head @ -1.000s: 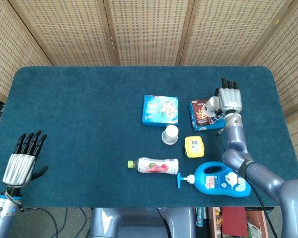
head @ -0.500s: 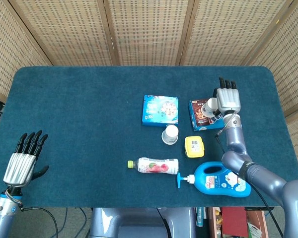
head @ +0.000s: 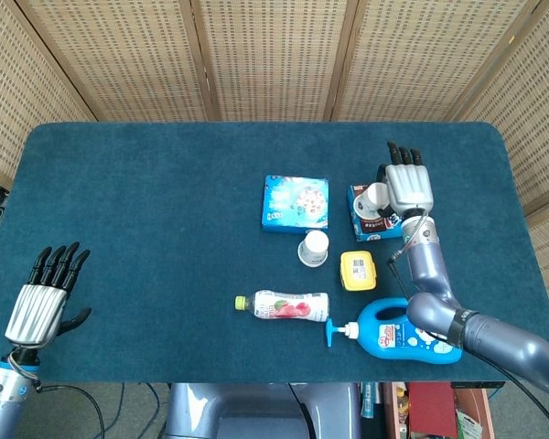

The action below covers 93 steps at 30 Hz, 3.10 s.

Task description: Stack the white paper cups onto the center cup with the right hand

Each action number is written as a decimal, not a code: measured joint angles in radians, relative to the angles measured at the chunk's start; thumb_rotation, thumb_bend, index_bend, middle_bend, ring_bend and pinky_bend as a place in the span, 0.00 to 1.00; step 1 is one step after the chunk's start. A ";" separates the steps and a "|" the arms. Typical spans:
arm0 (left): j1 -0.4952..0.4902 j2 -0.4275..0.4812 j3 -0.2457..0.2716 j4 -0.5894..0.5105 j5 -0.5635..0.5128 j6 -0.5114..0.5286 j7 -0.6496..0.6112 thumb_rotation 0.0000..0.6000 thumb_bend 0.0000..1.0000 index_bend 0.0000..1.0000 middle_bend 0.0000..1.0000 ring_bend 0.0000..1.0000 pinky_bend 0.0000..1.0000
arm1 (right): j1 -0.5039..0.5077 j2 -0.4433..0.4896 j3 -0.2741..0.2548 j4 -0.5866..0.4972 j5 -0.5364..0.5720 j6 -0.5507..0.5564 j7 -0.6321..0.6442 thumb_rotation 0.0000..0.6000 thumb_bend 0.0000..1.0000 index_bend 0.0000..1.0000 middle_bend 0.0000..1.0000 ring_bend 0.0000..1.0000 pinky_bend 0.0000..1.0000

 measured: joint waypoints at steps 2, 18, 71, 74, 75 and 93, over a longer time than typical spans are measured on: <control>0.000 -0.002 0.003 0.001 0.006 0.001 0.000 1.00 0.21 0.00 0.00 0.00 0.00 | -0.007 0.030 0.001 -0.091 -0.001 0.045 -0.015 1.00 0.09 0.50 0.06 0.00 0.00; 0.001 -0.003 0.023 0.000 0.050 0.018 -0.020 1.00 0.21 0.00 0.00 0.00 0.00 | -0.036 0.127 -0.021 -0.581 -0.044 0.308 -0.122 1.00 0.09 0.50 0.05 0.00 0.00; -0.001 -0.006 0.030 -0.008 0.067 0.012 -0.013 1.00 0.21 0.00 0.00 0.00 0.00 | 0.018 -0.149 -0.075 -0.283 -0.066 0.256 -0.123 1.00 0.09 0.28 0.00 0.00 0.00; -0.001 -0.006 0.030 -0.008 0.066 0.010 -0.013 1.00 0.21 0.00 0.00 0.00 0.00 | 0.014 -0.142 -0.075 -0.292 -0.066 0.255 -0.126 1.00 0.09 0.25 0.00 0.00 0.00; -0.001 -0.006 0.031 -0.008 0.066 0.010 -0.012 1.00 0.21 0.00 0.00 0.00 0.00 | 0.013 -0.139 -0.076 -0.295 -0.067 0.256 -0.127 1.00 0.09 0.24 0.00 0.00 0.00; 0.006 -0.002 0.006 0.001 0.016 0.010 -0.033 1.00 0.21 0.00 0.00 0.00 0.00 | -0.261 0.074 -0.286 -0.472 -0.488 0.474 0.051 1.00 0.09 0.19 0.00 0.00 0.00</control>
